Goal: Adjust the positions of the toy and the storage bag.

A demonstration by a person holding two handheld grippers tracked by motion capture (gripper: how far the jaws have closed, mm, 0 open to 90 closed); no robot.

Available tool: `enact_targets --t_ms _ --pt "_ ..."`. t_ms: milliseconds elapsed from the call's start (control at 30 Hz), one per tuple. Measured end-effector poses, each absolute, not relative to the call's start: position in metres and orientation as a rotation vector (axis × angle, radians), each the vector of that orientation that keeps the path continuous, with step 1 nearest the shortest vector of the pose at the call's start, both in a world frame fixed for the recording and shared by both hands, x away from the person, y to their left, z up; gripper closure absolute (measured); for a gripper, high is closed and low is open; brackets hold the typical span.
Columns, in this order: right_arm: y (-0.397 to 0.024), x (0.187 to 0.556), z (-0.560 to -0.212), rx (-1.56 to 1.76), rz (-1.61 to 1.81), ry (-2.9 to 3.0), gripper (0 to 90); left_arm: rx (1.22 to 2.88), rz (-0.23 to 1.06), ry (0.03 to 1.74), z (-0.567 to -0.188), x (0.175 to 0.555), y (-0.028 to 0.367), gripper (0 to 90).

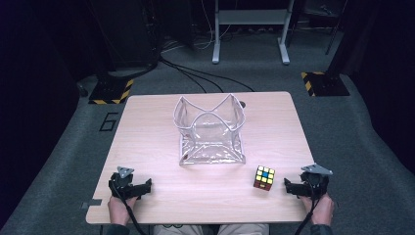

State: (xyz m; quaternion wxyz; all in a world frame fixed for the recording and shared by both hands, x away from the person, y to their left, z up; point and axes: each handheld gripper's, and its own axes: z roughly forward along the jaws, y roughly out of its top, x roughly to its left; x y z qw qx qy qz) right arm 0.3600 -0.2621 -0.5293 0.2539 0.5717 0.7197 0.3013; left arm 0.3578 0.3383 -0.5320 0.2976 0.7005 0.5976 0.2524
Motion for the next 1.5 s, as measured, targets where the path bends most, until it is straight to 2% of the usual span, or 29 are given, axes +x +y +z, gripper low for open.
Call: enact_targets --t_ms 1500 --pt "-0.2571 0.3584 -0.5222 1.63 0.778 1.951 0.0 1.852 0.671 1.606 -0.5318 0.36 0.3358 0.1"
